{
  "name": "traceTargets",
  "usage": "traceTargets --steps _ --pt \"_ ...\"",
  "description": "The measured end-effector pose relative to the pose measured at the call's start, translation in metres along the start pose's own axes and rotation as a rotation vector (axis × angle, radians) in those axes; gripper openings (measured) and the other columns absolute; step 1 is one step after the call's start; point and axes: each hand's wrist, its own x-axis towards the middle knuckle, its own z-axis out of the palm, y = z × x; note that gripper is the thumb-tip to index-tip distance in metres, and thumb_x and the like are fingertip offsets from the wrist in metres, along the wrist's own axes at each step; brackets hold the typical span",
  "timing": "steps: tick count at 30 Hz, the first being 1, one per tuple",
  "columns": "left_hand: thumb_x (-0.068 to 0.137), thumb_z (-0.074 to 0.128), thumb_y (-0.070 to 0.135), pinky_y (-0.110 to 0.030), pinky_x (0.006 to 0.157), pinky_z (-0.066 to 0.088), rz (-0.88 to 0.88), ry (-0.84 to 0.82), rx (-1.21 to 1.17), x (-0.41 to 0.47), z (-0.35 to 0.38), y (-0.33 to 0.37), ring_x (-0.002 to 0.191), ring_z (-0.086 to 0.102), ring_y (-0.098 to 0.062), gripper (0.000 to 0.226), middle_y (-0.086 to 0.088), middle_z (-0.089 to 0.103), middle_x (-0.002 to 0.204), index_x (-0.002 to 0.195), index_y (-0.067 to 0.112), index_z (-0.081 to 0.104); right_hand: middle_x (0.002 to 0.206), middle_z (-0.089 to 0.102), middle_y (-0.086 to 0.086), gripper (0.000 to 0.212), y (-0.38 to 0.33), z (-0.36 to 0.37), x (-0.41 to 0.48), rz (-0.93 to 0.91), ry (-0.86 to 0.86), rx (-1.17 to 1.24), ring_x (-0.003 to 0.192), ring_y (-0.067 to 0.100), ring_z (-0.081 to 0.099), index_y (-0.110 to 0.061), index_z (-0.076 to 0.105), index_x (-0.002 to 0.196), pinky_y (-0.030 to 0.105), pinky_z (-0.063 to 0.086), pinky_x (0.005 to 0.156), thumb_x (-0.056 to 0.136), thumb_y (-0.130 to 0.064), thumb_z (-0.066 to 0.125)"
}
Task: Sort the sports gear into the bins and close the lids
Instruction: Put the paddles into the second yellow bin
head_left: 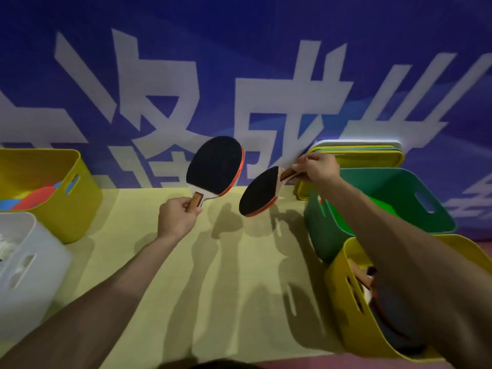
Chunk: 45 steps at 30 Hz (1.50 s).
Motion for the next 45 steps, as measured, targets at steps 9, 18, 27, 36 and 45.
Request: traceTargets --steps 9,18,27,36,45 --pt "0.082 0.072 0.018 -0.030 0.075 0.045 0.418 -0.107 0.098 -0.069 0.044 0.051 0.083 0.056 -0.020 0.031 -0.002 0.064 0.093 0.112 0.011 0.067 0.088 0.065 0.008 0.022 0.015 -0.116 0.018 0.019 0.315 0.466 0.070 0.014 0.062 -0.016 0.064 0.088 0.016 0.048 0.051 0.081 0.004 0.068" --pt "0.083 0.069 0.023 -0.031 0.083 0.048 0.754 -0.264 0.351 -0.130 0.095 0.127 0.095 0.058 -0.019 0.036 0.006 0.061 0.108 0.118 0.021 0.063 0.091 0.062 0.014 0.021 0.060 -0.214 0.000 0.118 0.304 0.932 0.095 0.028 0.066 0.004 0.056 0.103 0.041 0.059 0.080 0.084 0.011 0.060" --pt "0.088 0.058 0.025 -0.037 0.081 0.049 1.032 -0.506 0.559 -0.179 0.165 0.176 0.099 0.058 -0.022 0.031 0.004 0.057 0.111 0.119 0.023 0.059 0.103 0.060 0.018 0.014 0.137 -0.314 -0.028 0.162 0.268 0.901 0.102 0.033 0.062 -0.002 0.058 0.093 0.040 0.057 0.081 0.090 0.008 0.049" --pt "0.087 0.058 0.030 -0.040 0.085 0.049 1.052 -0.707 0.776 -0.192 0.217 0.186 0.104 0.058 -0.026 0.024 0.003 0.054 0.106 0.110 0.023 0.063 0.088 0.061 0.010 0.012 0.200 -0.377 -0.064 0.276 0.261 0.727 0.084 0.021 0.067 -0.007 0.059 0.095 0.029 0.059 0.065 0.093 -0.002 0.049" --pt "0.092 0.055 0.027 -0.039 0.088 0.047 1.003 -0.828 0.782 -0.196 0.240 0.187 0.109 0.055 -0.023 0.027 0.001 0.054 0.113 0.118 0.023 0.063 0.087 0.063 0.011 0.016 0.207 -0.385 -0.069 0.337 0.058 0.420 0.082 0.025 0.068 -0.007 0.062 0.091 0.027 0.059 0.059 0.089 0.005 0.050"
